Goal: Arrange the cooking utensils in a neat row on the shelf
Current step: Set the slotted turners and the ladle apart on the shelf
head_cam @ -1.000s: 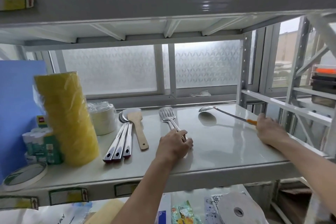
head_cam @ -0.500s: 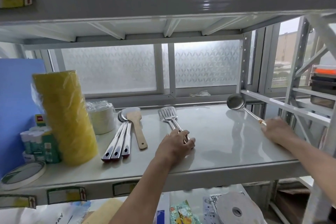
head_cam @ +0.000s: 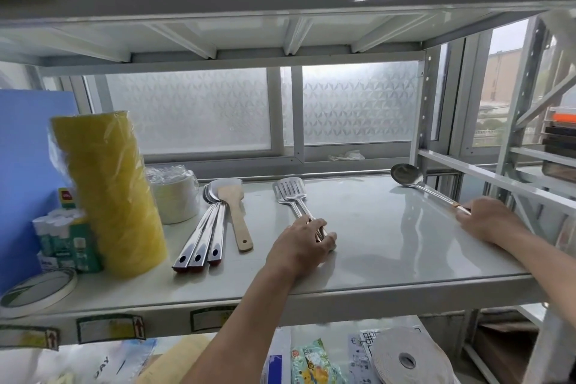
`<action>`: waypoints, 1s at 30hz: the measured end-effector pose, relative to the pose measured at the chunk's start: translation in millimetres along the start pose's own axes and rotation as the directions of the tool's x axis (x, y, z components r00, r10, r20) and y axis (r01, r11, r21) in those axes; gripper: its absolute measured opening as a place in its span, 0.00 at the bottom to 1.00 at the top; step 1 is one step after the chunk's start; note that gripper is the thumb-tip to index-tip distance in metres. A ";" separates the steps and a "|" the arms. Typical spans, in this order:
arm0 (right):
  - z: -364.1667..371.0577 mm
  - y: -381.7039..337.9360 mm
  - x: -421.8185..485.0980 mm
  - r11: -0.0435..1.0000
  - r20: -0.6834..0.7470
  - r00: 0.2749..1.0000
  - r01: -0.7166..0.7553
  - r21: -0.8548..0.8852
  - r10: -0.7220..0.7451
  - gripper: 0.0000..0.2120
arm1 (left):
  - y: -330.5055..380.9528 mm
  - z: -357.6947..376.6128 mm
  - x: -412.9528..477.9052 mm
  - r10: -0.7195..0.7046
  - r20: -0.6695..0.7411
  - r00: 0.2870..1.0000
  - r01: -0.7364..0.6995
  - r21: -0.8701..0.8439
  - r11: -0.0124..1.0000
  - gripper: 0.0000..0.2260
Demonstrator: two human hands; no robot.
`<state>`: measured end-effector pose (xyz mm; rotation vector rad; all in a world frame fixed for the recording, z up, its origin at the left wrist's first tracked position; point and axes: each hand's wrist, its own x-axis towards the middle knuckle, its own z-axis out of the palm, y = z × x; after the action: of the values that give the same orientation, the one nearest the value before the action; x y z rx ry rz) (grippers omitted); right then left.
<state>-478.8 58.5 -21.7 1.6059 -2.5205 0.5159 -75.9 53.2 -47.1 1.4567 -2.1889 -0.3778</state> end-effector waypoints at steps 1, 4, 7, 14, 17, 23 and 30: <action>-0.7 -0.2 0.9 1.000 0.016 1.000 -0.009 -0.012 0.009 0.18 | 0.1 0.1 0.1 0.002 0.003 1.000 -0.002 -0.001 1.000 0.26; -3.1 -2.3 1.3 0.999 0.052 0.998 -0.030 -0.044 0.032 0.17 | 0.5 -0.2 -0.7 0.015 0.005 1.000 -0.015 0.002 1.000 0.27; -10.5 -8.8 -7.3 0.990 -0.024 1.000 0.012 -0.143 -0.016 0.17 | 0.9 -0.3 -2.3 0.015 0.012 1.000 -0.015 0.019 1.000 0.28; -25.1 -63.2 -41.0 0.898 -0.254 0.869 0.440 0.008 -0.424 0.16 | 1.0 0.9 -0.3 0.020 0.072 0.997 -0.021 0.009 1.000 0.30; -18.5 -111.3 -72.0 0.780 -0.126 0.801 0.599 0.184 -0.585 0.14 | 1.1 -0.7 -0.1 0.069 0.134 0.989 -0.068 -0.007 0.998 0.28; 24.5 -193.2 -121.5 0.699 0.067 0.712 0.661 0.272 -0.699 0.17 | 2.9 -4.0 -1.4 0.153 0.126 0.980 -0.138 -0.118 0.983 0.24; 42.7 -203.2 -112.1 0.775 0.160 0.765 0.578 0.256 -0.624 0.19 | -3.2 1.5 2.0 0.063 0.039 0.997 -0.060 -0.084 0.995 0.21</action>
<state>-244.1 62.5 -46.3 2.5413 -1.9256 0.5114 -74.9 50.1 -49.3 1.3451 -2.2177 -0.4756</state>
